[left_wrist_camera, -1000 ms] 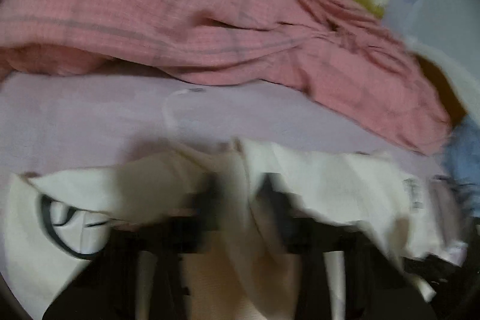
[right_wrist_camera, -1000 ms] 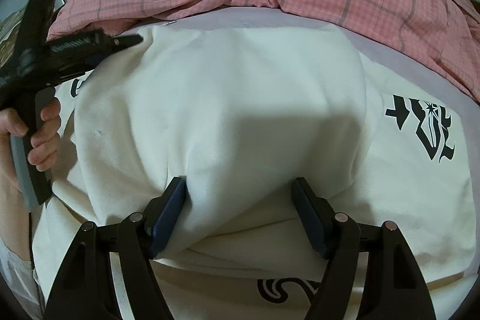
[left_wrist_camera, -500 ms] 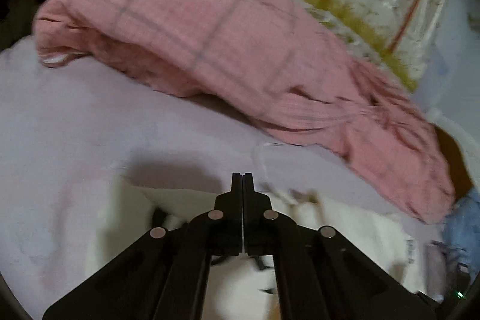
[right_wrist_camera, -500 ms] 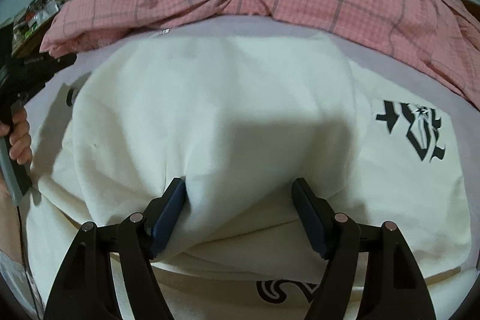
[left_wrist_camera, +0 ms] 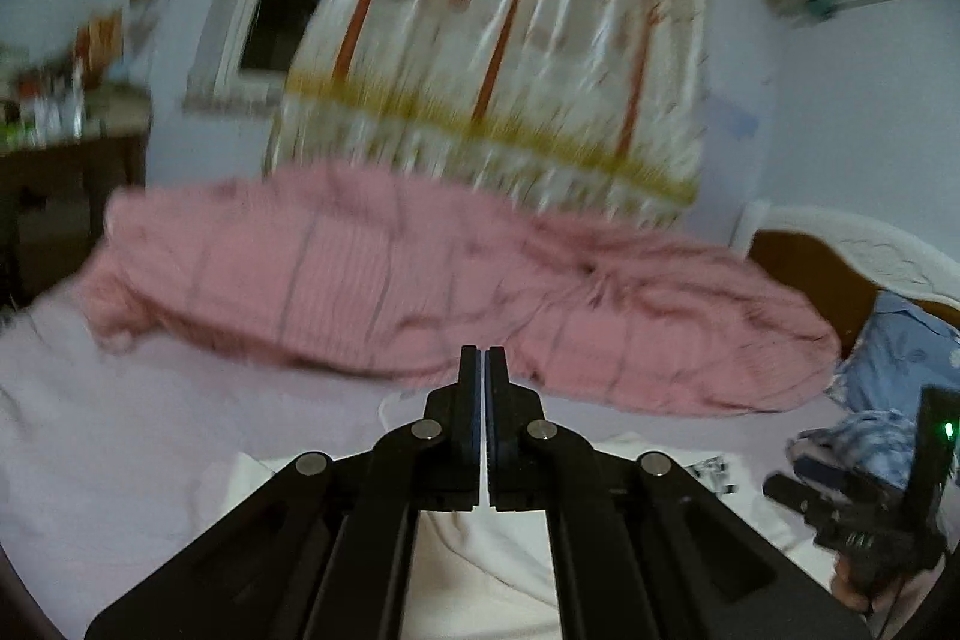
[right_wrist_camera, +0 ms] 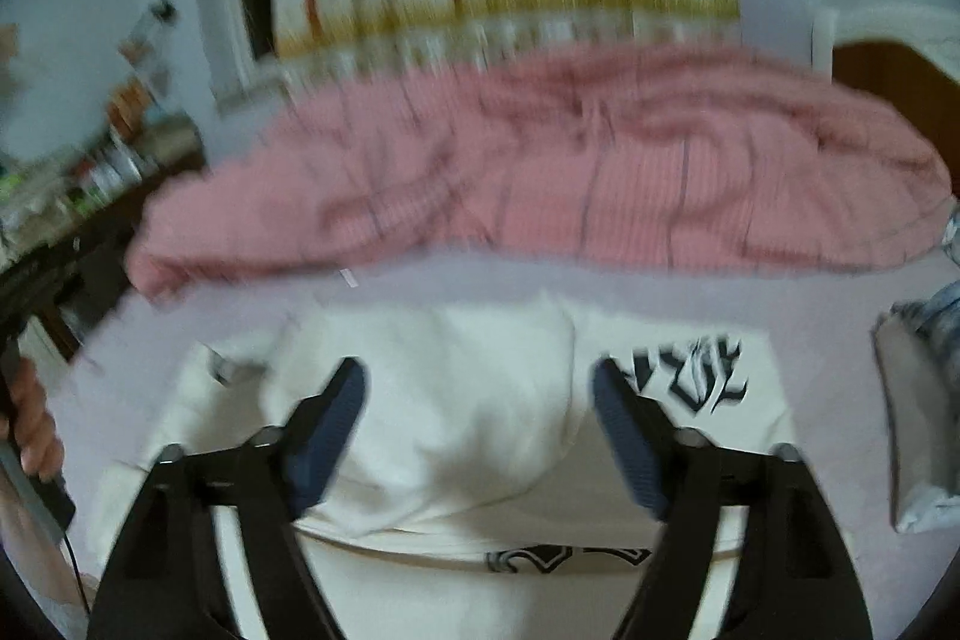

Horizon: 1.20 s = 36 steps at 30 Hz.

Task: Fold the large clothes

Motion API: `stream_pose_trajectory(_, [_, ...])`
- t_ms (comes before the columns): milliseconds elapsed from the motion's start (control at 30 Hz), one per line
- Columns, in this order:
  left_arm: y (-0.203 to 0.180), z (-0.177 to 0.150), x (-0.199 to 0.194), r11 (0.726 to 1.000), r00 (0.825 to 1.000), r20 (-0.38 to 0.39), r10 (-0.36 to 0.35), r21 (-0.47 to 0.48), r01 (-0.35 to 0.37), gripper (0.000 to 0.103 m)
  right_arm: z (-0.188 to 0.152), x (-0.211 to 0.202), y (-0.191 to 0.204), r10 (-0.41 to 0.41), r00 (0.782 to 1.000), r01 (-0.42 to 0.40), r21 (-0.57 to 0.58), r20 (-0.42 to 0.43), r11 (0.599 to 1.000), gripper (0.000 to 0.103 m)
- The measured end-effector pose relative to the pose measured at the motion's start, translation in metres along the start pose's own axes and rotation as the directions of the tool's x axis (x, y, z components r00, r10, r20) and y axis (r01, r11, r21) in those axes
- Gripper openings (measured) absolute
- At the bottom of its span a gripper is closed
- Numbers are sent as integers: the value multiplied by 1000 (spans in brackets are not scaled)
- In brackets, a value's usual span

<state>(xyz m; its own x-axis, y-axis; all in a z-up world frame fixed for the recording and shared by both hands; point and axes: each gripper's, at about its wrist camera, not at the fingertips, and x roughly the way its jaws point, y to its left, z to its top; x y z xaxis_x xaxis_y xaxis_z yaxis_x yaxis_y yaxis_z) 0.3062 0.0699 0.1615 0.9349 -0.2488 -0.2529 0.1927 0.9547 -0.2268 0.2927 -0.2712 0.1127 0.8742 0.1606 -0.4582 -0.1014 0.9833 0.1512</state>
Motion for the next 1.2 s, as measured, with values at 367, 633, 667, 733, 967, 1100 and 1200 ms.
stream_pose_trajectory(367, [-50, -5, -190, 982, 977, 208, 50, 165, -86, 80, -30, -172, 28, -65, 976, 68, -9, 209, 998, 103])
stream_pose_trajectory(633, [-61, -48, -210, 979, 986, 157, 61, 184, -90, 102, -64, -227, 25, -139, 968, 150, -38, 207, 988, 103])
stream_pose_trajectory(667, [-63, -56, -207, 976, 989, 133, 60, 200, -86, 102, -72, -228, 22, -147, 969, 161, -53, 197, 986, 103])
stream_pose_trajectory(733, [-65, -74, -197, 970, 994, 81, 70, 229, -86, 102, -83, -221, 19, -151, 975, 166, -88, 164, 982, 103])
stream_pose_trajectory(967, [-56, -180, -137, 889, 931, -285, 227, 450, -79, 102, -172, -154, -28, -256, 952, 206, -266, -169, 942, 103])
stream_pose_trajectory(1100, [-47, -213, -109, 865, 889, -364, 279, 498, -67, 102, -196, -124, -38, -248, 924, 153, -315, -292, 937, 102])
stream_pose_trajectory(1200, [-44, -229, -85, 846, 856, -419, 303, 532, -39, 102, -204, -98, -30, -278, 895, 122, -407, -350, 905, 102])
